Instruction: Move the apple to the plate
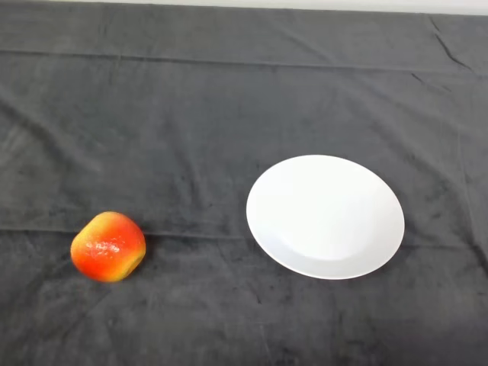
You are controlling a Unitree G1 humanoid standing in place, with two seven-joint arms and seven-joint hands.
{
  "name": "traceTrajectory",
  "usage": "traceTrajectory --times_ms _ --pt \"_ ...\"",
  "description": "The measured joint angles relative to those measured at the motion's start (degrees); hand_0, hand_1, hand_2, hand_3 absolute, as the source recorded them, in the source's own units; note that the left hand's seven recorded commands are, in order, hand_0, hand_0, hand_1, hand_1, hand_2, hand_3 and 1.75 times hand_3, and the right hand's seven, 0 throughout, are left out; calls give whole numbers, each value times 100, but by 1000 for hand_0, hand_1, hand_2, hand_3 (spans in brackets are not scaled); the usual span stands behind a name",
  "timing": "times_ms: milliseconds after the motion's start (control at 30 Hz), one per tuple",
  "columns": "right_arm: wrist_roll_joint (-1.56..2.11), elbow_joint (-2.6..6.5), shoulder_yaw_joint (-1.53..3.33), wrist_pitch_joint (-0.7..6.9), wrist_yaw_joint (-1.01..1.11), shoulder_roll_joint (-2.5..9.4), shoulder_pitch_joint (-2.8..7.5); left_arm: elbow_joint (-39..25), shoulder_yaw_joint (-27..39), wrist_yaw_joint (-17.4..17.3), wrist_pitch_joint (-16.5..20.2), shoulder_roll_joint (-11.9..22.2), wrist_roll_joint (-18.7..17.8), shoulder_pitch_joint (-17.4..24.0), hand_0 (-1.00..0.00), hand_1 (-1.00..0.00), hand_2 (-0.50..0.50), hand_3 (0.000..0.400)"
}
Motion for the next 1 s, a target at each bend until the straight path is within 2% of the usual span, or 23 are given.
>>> traceTrajectory --times_ms 333,567,833,1000 --pt "0 0 0 0 0 0 0 2 -173 -36 -425 -104 102 -300 0 0 0 0" --pt "0 0 1 0 0 0 0 2 -222 -299 -764 -354 136 -401 0 0 0 0" --pt "0 0 0 -1 1 0 0 0 -392 -652 -947 -517 132 -431 0 0 0 0" --pt "1 0 -3 -4 1 -2 0 -25 -419 -676 -1044 -716 133 -515 0 0 0 0"
